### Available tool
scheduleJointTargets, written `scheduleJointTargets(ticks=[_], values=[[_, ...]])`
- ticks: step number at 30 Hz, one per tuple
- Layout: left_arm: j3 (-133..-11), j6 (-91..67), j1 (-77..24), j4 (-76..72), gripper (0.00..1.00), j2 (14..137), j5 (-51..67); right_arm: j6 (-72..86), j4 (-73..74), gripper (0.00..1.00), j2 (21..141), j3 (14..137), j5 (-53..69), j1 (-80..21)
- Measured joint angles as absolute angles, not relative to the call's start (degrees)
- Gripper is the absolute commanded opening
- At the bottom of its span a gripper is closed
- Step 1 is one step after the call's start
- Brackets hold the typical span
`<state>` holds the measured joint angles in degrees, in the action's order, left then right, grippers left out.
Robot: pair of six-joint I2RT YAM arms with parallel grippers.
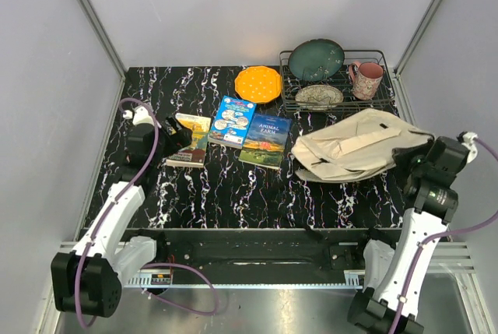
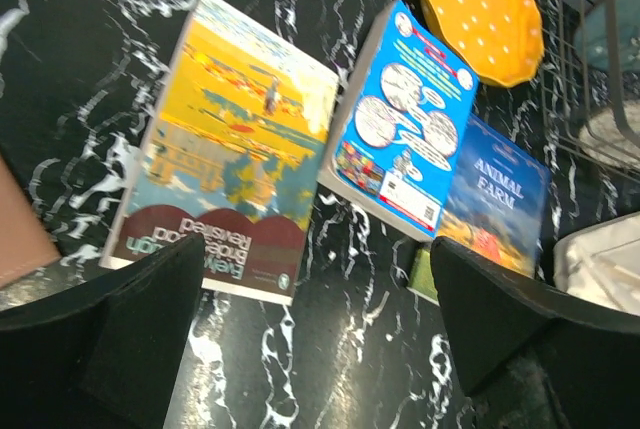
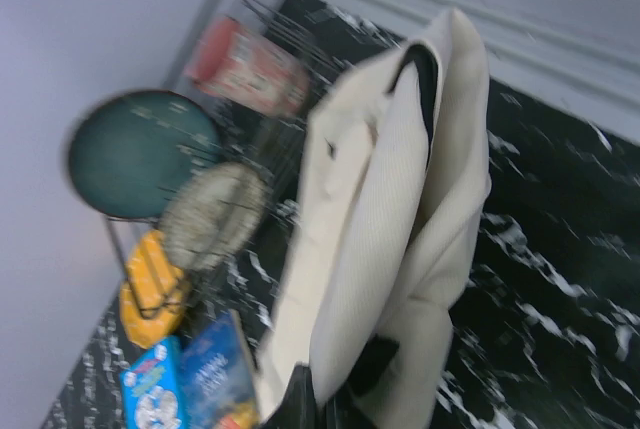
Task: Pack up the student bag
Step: Pick up the student bag at the center of the board.
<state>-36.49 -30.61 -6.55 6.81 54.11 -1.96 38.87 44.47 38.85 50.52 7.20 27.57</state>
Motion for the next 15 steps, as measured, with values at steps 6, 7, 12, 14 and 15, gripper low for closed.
scheduleJointTargets(ticks=[6, 7, 12, 14, 15], values=[[-36.0, -33.2, -5.6, 5.1, 0.99, 56.3, 9.2, 36.1, 49.9, 0.0, 39.6, 66.5, 16.6, 27.6], [-35.4, -33.8, -5.5, 3.5, 0.99, 56.7, 12.3, 35.9, 50.5, 0.0, 39.8, 68.3, 18.3, 27.6], [-33.2, -36.0, -5.4, -1.7, 0.99, 57.7, 23.2, 35.6, 52.2, 0.0, 42.6, 76.6, 28.4, 27.6], [-33.2, -36.1, -5.5, -2.4, 0.99, 57.9, 26.0, 36.3, 51.4, 0.0, 44.4, 78.8, 32.8, 27.6], [-33.2, -36.0, -5.5, -2.7, 0.99, 57.9, 27.0, 37.3, 50.2, 0.0, 45.2, 79.2, 35.2, 27.6]])
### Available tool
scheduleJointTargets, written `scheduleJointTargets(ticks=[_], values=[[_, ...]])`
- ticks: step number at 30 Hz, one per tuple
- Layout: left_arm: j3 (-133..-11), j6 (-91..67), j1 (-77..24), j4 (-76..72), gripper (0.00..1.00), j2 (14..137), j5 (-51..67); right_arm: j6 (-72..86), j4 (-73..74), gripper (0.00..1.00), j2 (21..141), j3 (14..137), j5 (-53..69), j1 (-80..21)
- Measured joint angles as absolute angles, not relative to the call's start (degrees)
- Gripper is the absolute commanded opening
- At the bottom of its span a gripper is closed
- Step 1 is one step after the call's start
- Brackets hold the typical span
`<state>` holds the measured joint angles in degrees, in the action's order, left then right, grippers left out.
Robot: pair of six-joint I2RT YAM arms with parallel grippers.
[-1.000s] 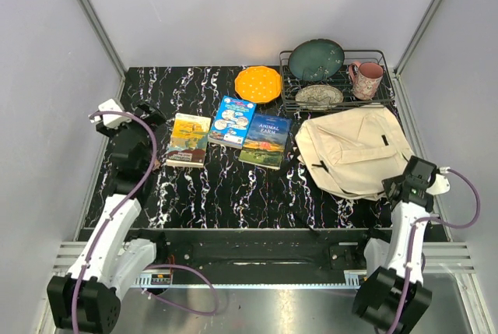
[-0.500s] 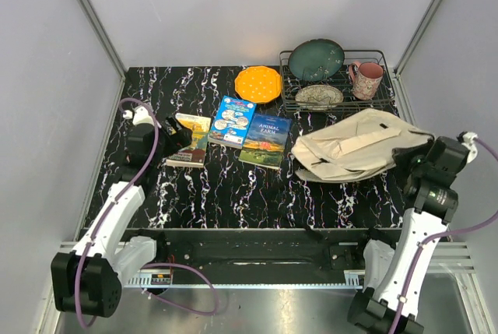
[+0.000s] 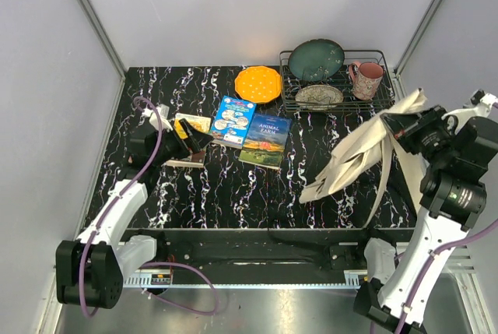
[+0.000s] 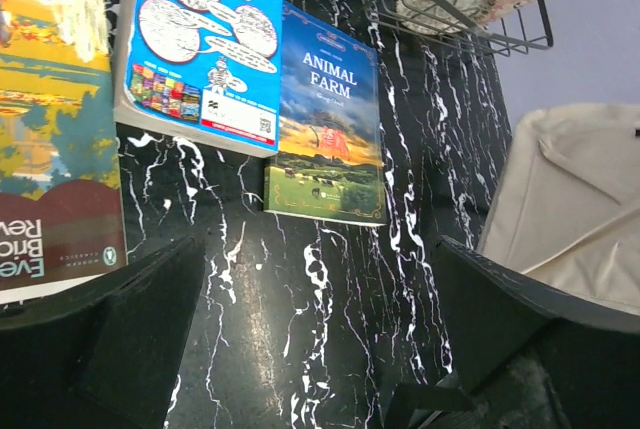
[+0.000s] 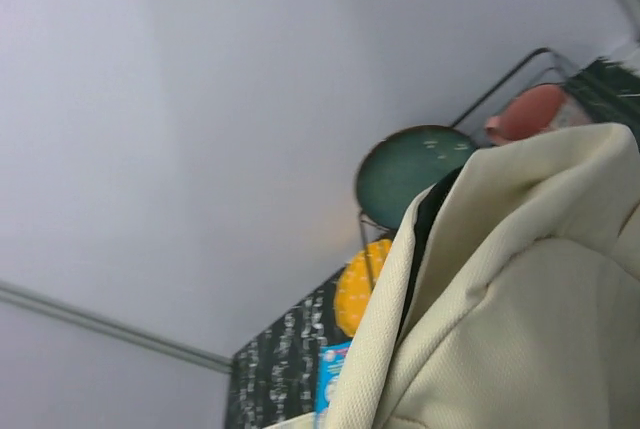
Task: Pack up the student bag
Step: Pick up the student bag at the center of the board, then place the student bag at the center of the board.
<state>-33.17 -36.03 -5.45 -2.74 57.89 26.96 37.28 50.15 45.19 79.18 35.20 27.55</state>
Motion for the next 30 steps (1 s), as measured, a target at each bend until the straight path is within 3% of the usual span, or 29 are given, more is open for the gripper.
scheduleJointTargets(ticks=[6, 13, 16, 21, 30], values=[[-33.2, -36.0, -5.5, -3.1, 0.99, 57.3, 29.1, 46.5, 38.3, 0.0, 49.5, 79.0, 49.0, 27.5], [-33.6, -36.3, -5.5, -2.2, 0.99, 54.3, 29.3, 55.7, 24.9, 0.0, 53.5, 79.1, 54.9, 24.3], [-34.0, -36.4, -5.5, -1.9, 0.99, 53.2, 29.2, 55.9, 21.5, 0.0, 55.7, 79.3, 52.5, 16.6], [-34.5, -35.9, -5.5, 1.5, 0.99, 50.9, 28.3, 52.4, 19.7, 0.0, 65.8, 82.0, 44.6, -6.1], [-35.8, -34.6, -5.4, 8.0, 0.99, 44.8, 24.1, 53.6, 13.8, 0.0, 79.6, 82.8, 37.5, -16.9]])
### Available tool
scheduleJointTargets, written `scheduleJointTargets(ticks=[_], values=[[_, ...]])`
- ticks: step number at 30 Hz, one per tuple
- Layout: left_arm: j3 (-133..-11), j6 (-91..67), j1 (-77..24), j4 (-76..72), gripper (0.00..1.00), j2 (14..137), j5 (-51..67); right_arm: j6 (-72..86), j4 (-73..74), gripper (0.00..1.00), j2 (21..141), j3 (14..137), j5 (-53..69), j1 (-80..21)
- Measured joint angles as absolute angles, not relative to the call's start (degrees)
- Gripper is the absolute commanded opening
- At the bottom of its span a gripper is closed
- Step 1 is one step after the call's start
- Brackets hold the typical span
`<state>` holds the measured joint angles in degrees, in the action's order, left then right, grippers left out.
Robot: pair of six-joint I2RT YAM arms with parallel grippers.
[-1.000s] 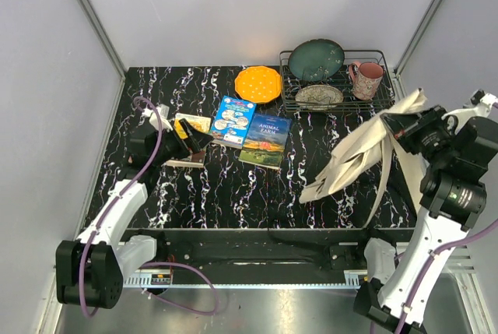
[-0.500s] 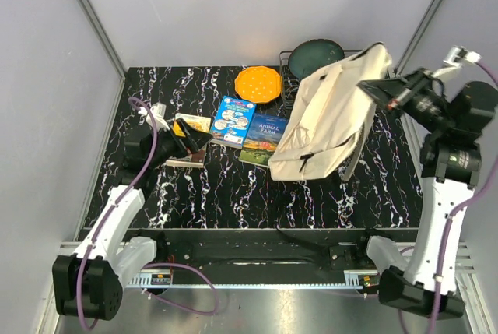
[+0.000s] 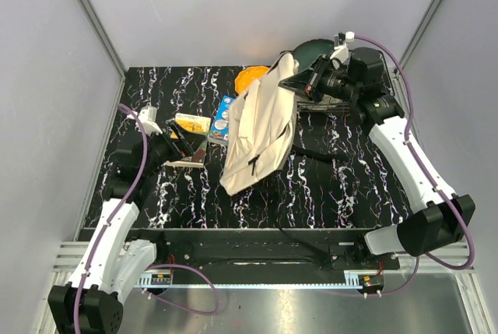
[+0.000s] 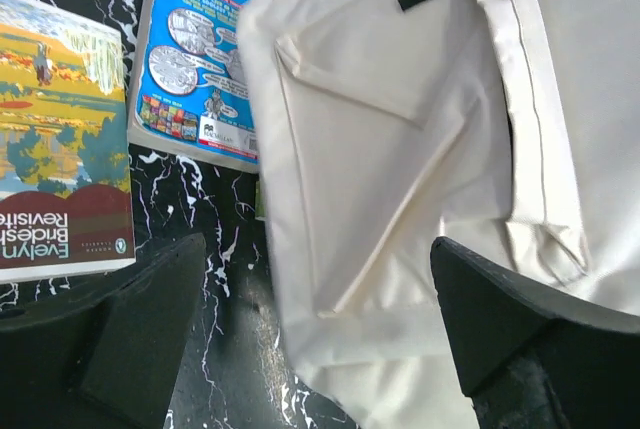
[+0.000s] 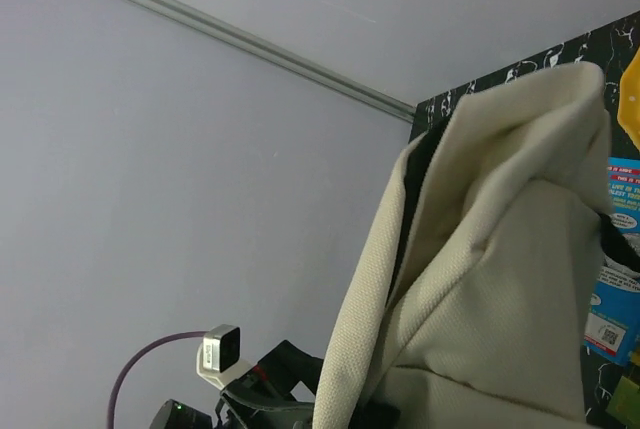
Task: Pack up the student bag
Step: Place the student bag at the center of the board.
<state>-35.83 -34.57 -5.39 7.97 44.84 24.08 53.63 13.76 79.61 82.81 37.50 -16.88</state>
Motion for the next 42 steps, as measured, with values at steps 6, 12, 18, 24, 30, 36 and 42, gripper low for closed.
scheduleJointTargets(ticks=[6, 12, 18, 24, 30, 36, 42], values=[[-36.0, -34.5, -5.4, 8.2, 0.99, 44.0, 23.3, 50.2, 9.6, 0.0, 78.1, 78.1, 33.1, -17.5], [-36.0, -33.8, -5.4, 8.6, 0.99, 45.6, 23.7, 47.7, 3.3, 0.06, 75.4, 52.6, 26.9, -17.0], [-33.0, -34.1, -6.7, 7.7, 0.99, 46.2, 24.6, 46.2, 9.4, 0.74, 75.4, 37.4, 19.8, -16.7], [-29.5, -35.5, -17.1, 9.2, 0.99, 46.9, 18.4, 42.6, 18.0, 0.8, 64.8, 36.8, 11.6, -16.9], [-26.8, -39.5, -22.8, 18.9, 0.99, 41.6, 4.8, 40.7, 23.6, 0.79, 51.1, 37.2, 9.0, -16.9], [-26.9, -45.1, -23.6, 29.7, 0.99, 36.4, -8.3, 42.2, 20.4, 0.78, 53.8, 35.0, 18.2, -18.9], [-26.6, -52.7, -26.3, 36.2, 0.99, 42.7, -13.9, 44.7, 17.4, 0.78, 59.9, 32.9, 21.6, -25.8]])
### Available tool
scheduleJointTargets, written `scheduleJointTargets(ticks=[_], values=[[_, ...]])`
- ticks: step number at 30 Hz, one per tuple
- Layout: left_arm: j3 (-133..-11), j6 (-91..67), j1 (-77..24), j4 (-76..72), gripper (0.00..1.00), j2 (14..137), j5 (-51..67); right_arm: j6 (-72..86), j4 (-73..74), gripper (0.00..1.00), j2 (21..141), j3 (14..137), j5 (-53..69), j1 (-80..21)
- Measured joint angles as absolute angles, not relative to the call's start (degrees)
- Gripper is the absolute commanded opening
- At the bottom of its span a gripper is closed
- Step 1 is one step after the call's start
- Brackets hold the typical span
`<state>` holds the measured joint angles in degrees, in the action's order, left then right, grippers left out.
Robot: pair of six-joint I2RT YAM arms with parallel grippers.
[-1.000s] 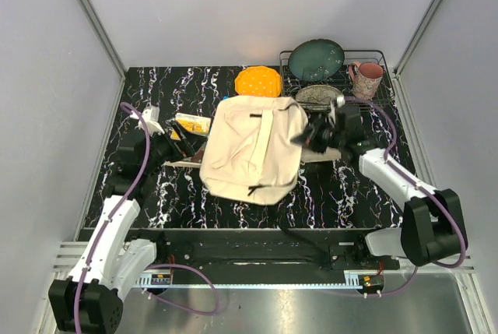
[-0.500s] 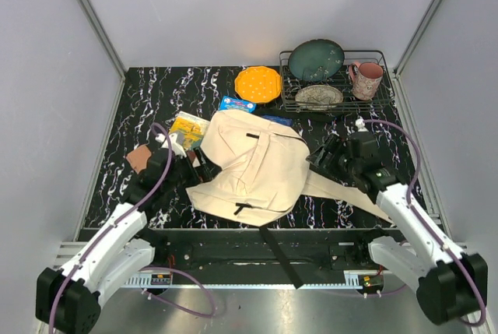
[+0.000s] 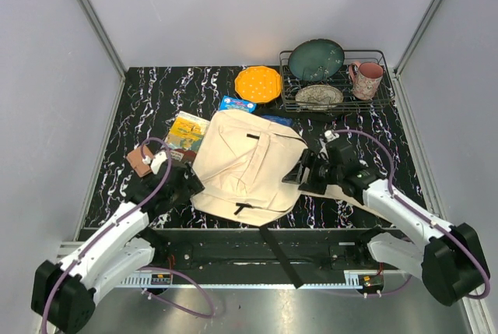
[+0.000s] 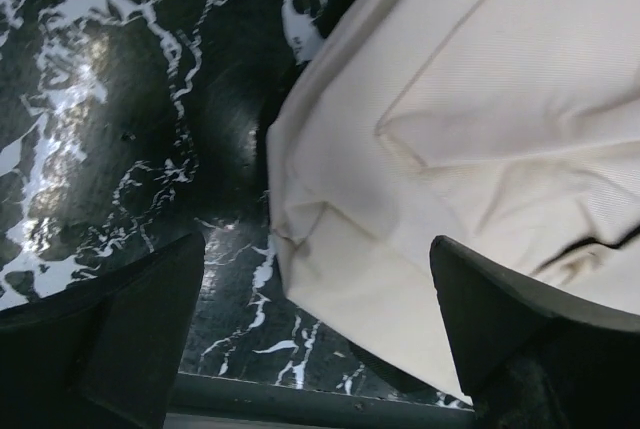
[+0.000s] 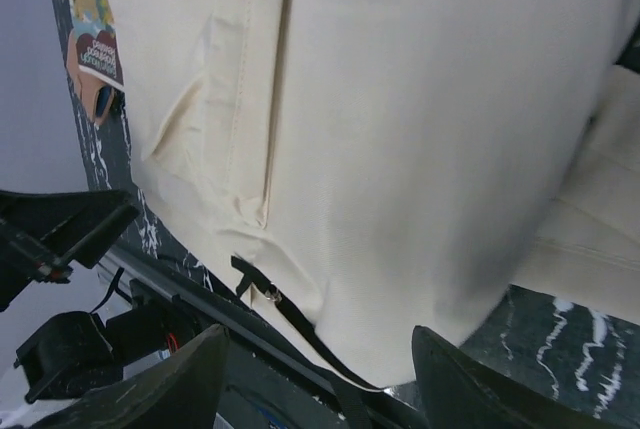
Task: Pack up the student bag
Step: Place the student bag at the center of the board, then unzip the student bag at the center of the board.
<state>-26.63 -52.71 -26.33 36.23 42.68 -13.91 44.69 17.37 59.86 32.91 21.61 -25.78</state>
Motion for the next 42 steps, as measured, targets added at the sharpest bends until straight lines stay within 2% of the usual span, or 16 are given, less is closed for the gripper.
scheduleJointTargets(ticks=[3, 7, 13, 14, 17, 18, 22, 28, 30, 31, 34, 35, 42], values=[[-25.9, -54.5, -27.0, 37.2, 0.98, 46.3, -15.1, 45.6, 15.0, 0.77, 61.7, 33.0, 22.1, -28.9], [-23.7, -55.6, -27.0, 34.9, 0.88, 47.2, -15.1, 47.0, 12.9, 0.7, 63.4, 33.5, 22.2, -32.8], [-19.7, -55.8, -27.0, 29.6, 0.79, 43.5, -14.1, 50.8, 8.8, 0.66, 65.0, 33.9, 21.6, -38.9], [-19.5, -55.8, -27.0, 28.9, 0.78, 43.0, -14.0, 51.3, 8.2, 0.6, 65.8, 34.0, 21.4, -40.0], [-19.1, -55.7, -27.0, 26.7, 0.71, 42.3, -13.5, 51.8, 6.9, 0.56, 69.5, 34.8, 20.1, -43.1], [-19.0, -55.5, -27.0, 26.0, 0.67, 42.4, -13.2, 51.7, 6.7, 0.56, 71.2, 35.6, 19.1, -44.4], [-18.2, -54.7, -27.0, 22.8, 0.63, 42.5, -11.8, 48.3, 7.0, 0.56, 77.9, 40.6, 15.8, -50.1], [-17.5, -53.6, -27.0, 21.1, 0.64, 44.5, -10.9, 43.8, 7.7, 0.56, 83.7, 47.5, 10.0, -54.4], [-17.5, -53.4, -27.0, 21.0, 0.71, 44.8, -10.9, 43.2, 7.8, 0.57, 84.5, 47.7, 8.6, -54.4], [-17.5, -53.3, -27.0, 20.9, 0.83, 44.8, -10.9, 43.1, 8.1, 0.57, 84.8, 47.7, 8.1, -54.4], [-17.5, -53.1, -27.0, 20.8, 0.85, 44.7, -11.0, 43.0, 8.9, 0.58, 86.0, 47.8, 6.9, -54.4], [-17.3, -53.2, -27.0, 20.9, 0.88, 44.4, -11.0, 43.0, 9.2, 0.58, 86.3, 47.9, 6.6, -54.4], [-17.2, -52.9, -27.0, 21.1, 0.9, 44.4, -11.8, 42.9, 9.7, 0.6, 86.7, 48.3, 3.9, -54.4]])
